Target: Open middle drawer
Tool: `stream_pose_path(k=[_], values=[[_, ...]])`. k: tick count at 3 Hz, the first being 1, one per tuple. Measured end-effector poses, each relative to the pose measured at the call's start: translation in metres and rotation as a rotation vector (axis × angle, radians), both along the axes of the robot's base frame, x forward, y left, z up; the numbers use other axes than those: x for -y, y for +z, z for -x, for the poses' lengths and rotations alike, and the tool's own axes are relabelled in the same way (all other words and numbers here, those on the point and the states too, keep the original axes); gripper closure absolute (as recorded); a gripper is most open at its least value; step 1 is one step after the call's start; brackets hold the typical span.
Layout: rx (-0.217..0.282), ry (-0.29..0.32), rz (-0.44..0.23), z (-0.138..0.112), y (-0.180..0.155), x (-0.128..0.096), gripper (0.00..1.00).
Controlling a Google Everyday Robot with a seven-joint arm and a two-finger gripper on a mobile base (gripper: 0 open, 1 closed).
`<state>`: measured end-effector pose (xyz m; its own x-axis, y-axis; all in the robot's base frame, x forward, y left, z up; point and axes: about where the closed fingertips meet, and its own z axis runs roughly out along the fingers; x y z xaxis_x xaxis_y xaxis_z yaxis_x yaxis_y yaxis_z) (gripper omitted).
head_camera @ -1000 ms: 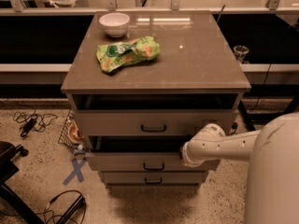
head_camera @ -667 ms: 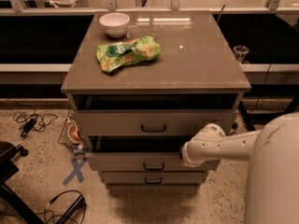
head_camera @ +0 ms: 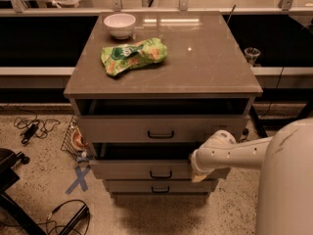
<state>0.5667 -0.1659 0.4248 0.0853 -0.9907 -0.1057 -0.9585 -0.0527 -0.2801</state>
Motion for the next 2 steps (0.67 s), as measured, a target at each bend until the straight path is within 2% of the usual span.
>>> stream_pose_path(k=[1,2], values=[[-0.002,0.001,0.0,0.0007,-0.0012,-0.0003,0.0],[-0.005,0.001,-0.001,0.0016,-0.002,-0.0004,0.02]])
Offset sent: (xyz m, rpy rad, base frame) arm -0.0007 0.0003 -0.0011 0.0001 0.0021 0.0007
